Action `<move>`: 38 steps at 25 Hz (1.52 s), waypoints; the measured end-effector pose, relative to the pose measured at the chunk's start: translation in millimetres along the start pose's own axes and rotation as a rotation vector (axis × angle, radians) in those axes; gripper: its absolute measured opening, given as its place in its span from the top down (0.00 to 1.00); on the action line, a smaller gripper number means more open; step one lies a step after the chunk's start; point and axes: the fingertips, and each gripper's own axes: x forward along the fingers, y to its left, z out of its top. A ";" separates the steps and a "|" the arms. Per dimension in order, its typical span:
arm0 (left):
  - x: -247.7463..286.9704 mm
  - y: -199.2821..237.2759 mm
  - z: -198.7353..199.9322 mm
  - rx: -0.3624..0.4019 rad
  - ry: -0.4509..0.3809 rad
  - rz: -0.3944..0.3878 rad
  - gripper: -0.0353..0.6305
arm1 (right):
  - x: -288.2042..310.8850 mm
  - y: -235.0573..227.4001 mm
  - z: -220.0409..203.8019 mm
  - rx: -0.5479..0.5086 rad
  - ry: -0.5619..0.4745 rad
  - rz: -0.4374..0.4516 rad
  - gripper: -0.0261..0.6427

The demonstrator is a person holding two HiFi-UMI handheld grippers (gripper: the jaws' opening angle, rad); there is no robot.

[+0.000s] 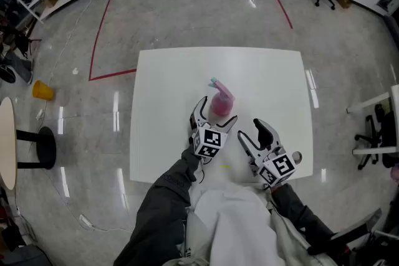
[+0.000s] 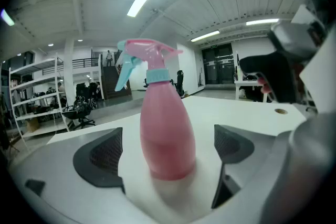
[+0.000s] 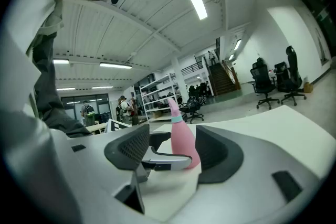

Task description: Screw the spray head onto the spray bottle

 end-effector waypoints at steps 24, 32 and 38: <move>-54.9 -45.9 39.3 -0.013 -0.063 -0.177 0.30 | 14.6 47.2 46.8 -0.182 0.083 0.403 0.60; -75.5 -53.7 46.7 -0.044 -0.049 -0.060 0.30 | 30.9 99.4 51.2 -0.365 0.071 0.443 0.60; -79.8 -53.4 63.8 0.019 -0.056 -0.026 0.30 | 32.8 94.3 65.3 -0.368 0.048 0.221 0.76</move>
